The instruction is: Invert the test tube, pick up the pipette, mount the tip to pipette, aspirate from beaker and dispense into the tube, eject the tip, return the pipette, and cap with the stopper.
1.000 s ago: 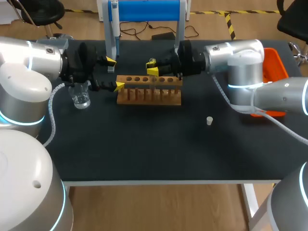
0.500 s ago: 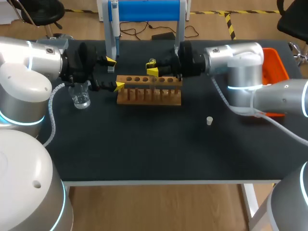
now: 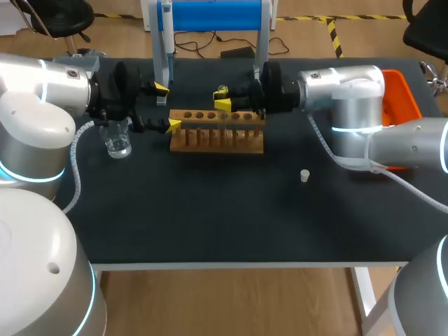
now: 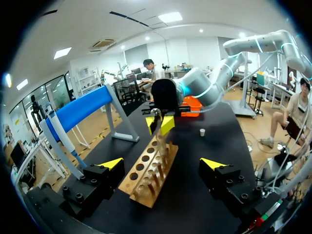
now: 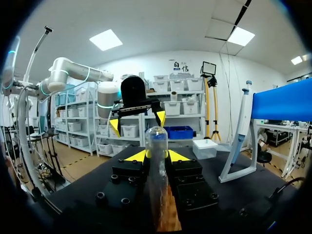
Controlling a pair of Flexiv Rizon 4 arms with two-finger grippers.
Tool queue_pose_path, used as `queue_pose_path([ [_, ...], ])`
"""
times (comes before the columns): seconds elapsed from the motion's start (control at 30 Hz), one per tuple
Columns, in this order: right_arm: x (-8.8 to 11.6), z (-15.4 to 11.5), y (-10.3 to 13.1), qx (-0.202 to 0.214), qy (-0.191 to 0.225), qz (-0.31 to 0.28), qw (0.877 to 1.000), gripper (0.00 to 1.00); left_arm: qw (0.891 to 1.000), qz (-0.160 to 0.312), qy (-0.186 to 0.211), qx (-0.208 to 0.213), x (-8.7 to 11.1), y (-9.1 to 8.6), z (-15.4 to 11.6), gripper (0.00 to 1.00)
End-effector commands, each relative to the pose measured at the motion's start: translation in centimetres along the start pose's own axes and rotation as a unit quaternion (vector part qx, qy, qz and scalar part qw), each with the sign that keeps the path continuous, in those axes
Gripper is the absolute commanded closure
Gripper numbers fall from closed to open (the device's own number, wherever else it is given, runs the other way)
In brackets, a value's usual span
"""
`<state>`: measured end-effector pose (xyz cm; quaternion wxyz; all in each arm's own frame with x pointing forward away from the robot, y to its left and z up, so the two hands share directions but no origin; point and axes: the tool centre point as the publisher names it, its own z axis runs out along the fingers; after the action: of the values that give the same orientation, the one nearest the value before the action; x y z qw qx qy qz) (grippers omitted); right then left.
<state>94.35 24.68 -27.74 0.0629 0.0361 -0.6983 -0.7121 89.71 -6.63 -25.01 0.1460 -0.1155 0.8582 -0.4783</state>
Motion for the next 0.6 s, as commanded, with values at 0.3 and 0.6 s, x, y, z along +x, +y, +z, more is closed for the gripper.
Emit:
queue_pose_path([
  [0.3,0.4,-0.2,1.4,-0.005,0.0,-0.008,1.0,1.0,1.0,0.0,0.001,0.001,0.0,0.0,0.0,0.0],
  [0.6,0.5,-0.4,2.7,-0.008,-0.001,-0.015,1.0,1.0,1.0,0.0,0.001,0.001,0.0,0.0,0.0,0.0],
])
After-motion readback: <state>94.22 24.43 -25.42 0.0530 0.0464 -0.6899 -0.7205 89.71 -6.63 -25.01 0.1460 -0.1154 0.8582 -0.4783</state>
